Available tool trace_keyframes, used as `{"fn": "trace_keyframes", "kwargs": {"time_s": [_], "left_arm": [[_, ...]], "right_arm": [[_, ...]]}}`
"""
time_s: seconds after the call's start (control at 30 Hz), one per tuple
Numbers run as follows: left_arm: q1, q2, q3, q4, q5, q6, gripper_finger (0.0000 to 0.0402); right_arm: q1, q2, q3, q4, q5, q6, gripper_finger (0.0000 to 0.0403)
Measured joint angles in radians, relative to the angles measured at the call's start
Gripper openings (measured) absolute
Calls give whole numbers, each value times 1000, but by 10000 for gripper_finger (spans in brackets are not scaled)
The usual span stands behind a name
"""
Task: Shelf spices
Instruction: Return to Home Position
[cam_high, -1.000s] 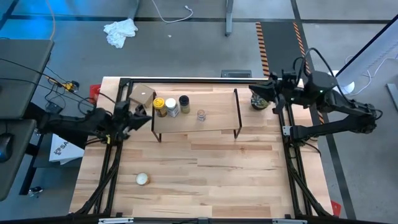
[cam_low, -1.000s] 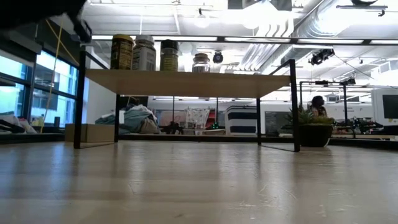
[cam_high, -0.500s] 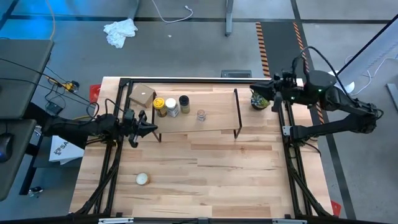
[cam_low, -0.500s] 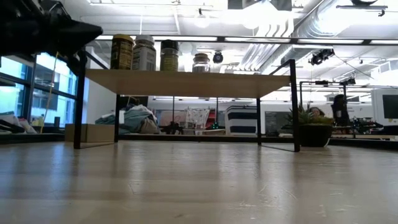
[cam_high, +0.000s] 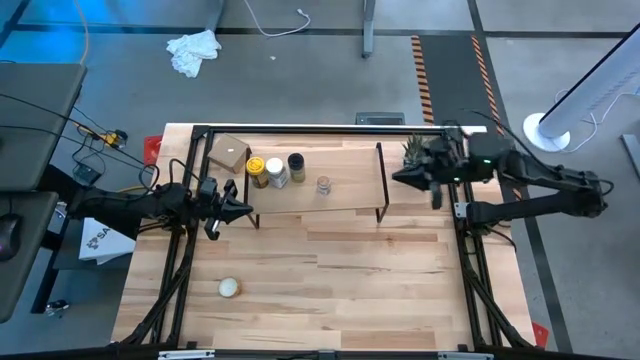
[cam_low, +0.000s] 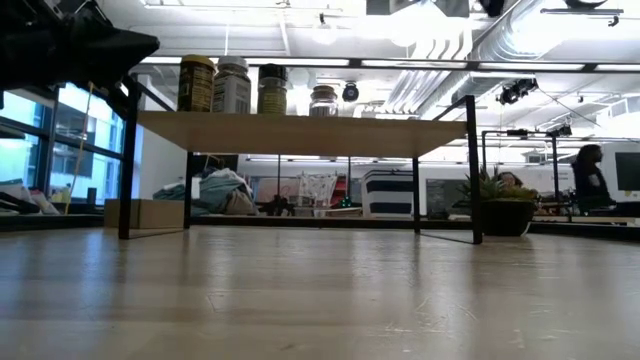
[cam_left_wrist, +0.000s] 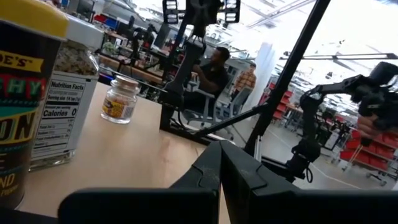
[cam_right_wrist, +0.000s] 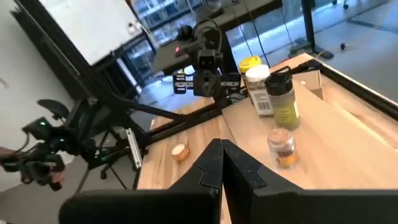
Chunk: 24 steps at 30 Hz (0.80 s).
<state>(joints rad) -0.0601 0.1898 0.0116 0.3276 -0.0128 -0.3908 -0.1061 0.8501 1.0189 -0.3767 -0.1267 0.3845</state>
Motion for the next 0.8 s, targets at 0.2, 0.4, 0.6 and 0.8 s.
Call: {"fn": "trace_keyframes", "kwargs": {"time_s": [0.2, 0.4, 0.6, 0.8], "left_arm": [[0, 0, 0, -4, 0, 0, 1], [0, 0, 0, -3, 0, 1, 1], [0, 0, 0, -3, 0, 1, 1], [0, 0, 0, -3, 0, 1, 1]], "right_arm": [[-7, -240, -207, 220, 2, -22, 0], [-8, -276, -547, 558, -4, -62, 0], [-64, -294, -843, 992, 13, -142, 0], [-122, -305, -1002, 1263, -86, -127, 0]]}}
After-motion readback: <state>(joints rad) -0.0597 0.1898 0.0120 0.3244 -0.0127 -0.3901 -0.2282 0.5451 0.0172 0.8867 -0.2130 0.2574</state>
